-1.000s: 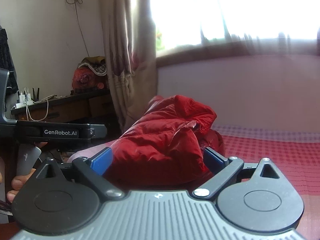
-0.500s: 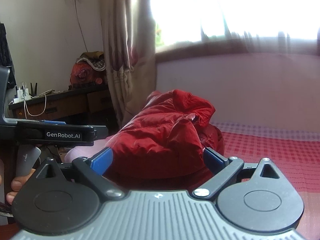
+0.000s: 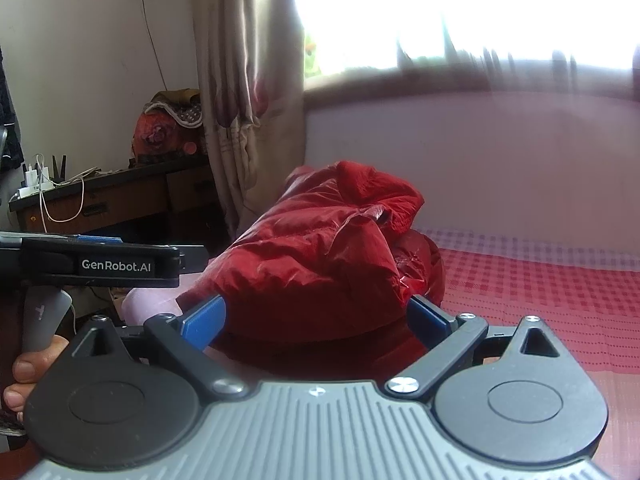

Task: Fold large clothes

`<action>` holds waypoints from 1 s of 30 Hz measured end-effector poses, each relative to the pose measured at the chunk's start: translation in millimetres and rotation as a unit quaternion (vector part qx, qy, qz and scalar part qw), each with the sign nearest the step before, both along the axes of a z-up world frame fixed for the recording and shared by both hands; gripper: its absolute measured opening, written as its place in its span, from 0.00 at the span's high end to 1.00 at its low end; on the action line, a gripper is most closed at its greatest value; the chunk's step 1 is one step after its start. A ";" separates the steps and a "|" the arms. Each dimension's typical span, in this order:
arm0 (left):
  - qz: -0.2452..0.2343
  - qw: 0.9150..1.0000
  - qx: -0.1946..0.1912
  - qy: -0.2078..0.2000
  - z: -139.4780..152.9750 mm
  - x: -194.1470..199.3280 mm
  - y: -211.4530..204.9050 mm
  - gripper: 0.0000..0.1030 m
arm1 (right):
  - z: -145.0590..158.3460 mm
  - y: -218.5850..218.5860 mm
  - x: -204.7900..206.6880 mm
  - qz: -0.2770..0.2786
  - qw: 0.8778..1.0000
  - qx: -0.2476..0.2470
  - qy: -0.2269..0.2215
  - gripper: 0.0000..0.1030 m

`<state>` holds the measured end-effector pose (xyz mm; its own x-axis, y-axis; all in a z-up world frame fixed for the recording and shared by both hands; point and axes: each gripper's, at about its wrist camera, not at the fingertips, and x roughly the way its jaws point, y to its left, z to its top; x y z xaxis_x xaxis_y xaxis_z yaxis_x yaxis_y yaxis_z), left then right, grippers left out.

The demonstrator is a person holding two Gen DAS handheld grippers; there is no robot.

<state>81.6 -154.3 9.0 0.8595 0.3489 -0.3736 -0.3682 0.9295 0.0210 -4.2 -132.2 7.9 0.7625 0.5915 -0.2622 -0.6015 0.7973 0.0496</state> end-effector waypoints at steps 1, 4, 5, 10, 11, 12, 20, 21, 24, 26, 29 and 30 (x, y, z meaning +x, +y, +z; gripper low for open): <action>0.000 1.000 0.000 0.001 -0.3 -0.3 -0.8 0.00 | -0.2 -0.2 0.0 -0.001 1.000 -0.001 0.000 0.05; 0.001 1.000 -0.001 0.002 -1.7 -0.9 -2.4 0.00 | -0.2 -1.1 0.8 0.000 1.000 -0.001 0.002 0.05; 0.000 1.000 -0.002 0.004 -2.1 -0.7 -3.1 0.00 | -0.2 -1.1 0.6 0.000 1.000 -0.001 0.002 0.05; 0.002 1.000 -0.008 0.024 -4.2 2.4 -5.6 0.00 | -2.7 -0.1 3.0 -0.007 1.000 -0.012 0.015 0.05; 0.003 1.000 -0.010 0.029 -4.7 2.8 -6.5 0.00 | -3.0 0.8 3.6 -0.008 1.000 -0.015 0.019 0.05; 0.005 0.999 -0.011 0.033 -5.2 2.9 -7.3 0.00 | -2.8 1.6 3.8 -0.009 1.000 -0.020 0.023 0.05; 0.015 0.995 -0.028 0.094 -9.7 4.5 -10.9 0.00 | -4.0 5.2 9.1 -0.024 0.996 -0.049 0.068 0.05; 0.014 0.994 -0.030 0.101 -10.3 4.4 -11.2 0.00 | -4.0 4.7 9.1 -0.025 0.996 -0.049 0.075 0.05; 0.013 0.993 -0.034 0.112 -11.8 2.8 -13.9 0.00 | -4.5 5.7 11.1 -0.029 0.994 -0.060 0.089 0.04; 0.011 0.992 -0.037 0.118 -12.0 2.0 -15.2 0.00 | -5.5 5.6 11.8 -0.027 0.993 -0.065 0.094 0.02; 0.013 0.992 -0.037 0.124 -11.1 1.2 -18.4 0.00 | -7.0 5.0 11.9 -0.027 0.992 -0.067 0.101 0.02; 0.012 0.991 -0.038 0.126 -10.9 0.6 -18.9 0.00 | -7.3 4.9 12.3 -0.025 0.992 -0.068 0.104 0.02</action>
<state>82.2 -173.2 -1.9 0.7278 0.3308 -0.6007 -0.3816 0.9232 0.0460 8.0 -127.3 0.6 0.7119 0.5017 -0.4915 -0.5485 0.8342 0.0570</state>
